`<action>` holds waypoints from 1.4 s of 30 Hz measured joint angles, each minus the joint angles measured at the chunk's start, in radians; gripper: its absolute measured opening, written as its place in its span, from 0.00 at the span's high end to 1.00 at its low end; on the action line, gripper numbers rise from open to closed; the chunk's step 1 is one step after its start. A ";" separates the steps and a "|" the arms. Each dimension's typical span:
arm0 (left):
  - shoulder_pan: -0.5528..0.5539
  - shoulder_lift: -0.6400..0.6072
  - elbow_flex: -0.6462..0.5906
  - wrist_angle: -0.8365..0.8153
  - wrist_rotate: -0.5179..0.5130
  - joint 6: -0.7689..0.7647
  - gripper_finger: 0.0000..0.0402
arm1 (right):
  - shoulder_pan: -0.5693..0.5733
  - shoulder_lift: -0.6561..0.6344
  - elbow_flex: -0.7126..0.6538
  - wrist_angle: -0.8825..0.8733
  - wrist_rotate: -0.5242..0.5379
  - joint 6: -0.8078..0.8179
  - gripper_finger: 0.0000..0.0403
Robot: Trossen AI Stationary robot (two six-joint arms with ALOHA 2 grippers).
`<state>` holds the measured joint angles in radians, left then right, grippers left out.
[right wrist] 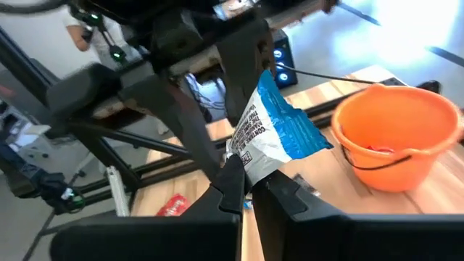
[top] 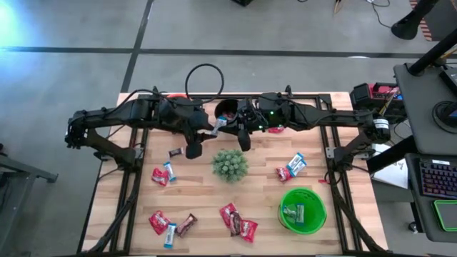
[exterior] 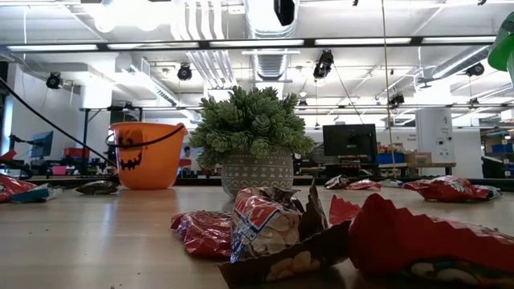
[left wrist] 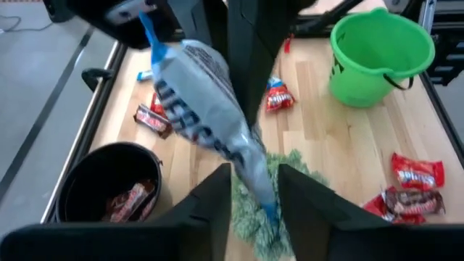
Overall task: Sort candy
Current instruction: Put the blue chocolate into the green bucket
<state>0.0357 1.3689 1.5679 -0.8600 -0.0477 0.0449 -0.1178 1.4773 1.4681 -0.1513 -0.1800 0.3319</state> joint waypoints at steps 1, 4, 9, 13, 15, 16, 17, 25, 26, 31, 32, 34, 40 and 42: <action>0.000 -0.001 0.003 -0.010 -0.001 0.004 0.72 | -0.001 -0.006 0.000 -0.017 0.002 -0.002 0.98; 0.000 -0.003 0.007 -0.055 -0.006 0.021 0.65 | -0.003 -0.029 0.000 -0.071 0.004 -0.002 0.98; 0.001 -0.003 0.007 -0.143 -0.033 0.029 0.59 | -0.003 -0.084 0.000 -0.145 0.007 0.030 0.98; 0.002 -0.003 0.007 -0.212 -0.075 0.034 0.59 | -0.003 -0.143 0.000 -0.221 0.007 0.073 0.98; 0.002 -0.003 0.008 -0.241 -0.100 0.053 0.59 | -0.003 -0.169 0.000 -0.257 0.013 0.077 0.98; 0.002 -0.003 0.008 -0.252 -0.116 0.064 0.60 | -0.003 -0.181 0.000 -0.272 0.024 0.078 0.98; 0.002 -0.003 0.008 -0.260 -0.133 0.074 0.60 | -0.003 -0.190 0.000 -0.289 0.027 0.078 0.98; 0.030 -0.004 0.008 -0.274 -0.197 0.108 0.61 | 0.018 -0.237 0.000 -0.517 0.035 0.196 0.98; 0.036 -0.004 0.008 -0.274 -0.198 0.103 0.62 | 0.028 -0.239 0.000 -0.556 0.034 0.220 0.98; 0.056 -0.004 0.008 -0.287 -0.198 0.100 0.62 | 0.100 -0.240 0.000 -0.674 0.057 0.319 0.98; 0.059 -0.004 0.008 -0.289 -0.198 0.100 0.62 | 0.118 -0.239 0.000 -0.684 0.060 0.334 0.98; 0.059 -0.004 0.008 -0.292 -0.198 0.100 0.62 | 0.152 -0.239 0.000 -0.692 0.060 0.370 0.98; 0.059 -0.004 0.008 -0.298 -0.198 0.095 0.62 | 0.272 -0.241 0.000 -0.780 0.080 0.520 0.98; 0.059 -0.004 0.008 -0.316 -0.198 0.095 0.62 | 0.317 -0.242 0.000 -0.838 0.096 0.581 0.98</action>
<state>0.0948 1.3647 1.5761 -1.1755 -0.2455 0.1402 0.1996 1.2352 1.4681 -0.9889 -0.0837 0.9126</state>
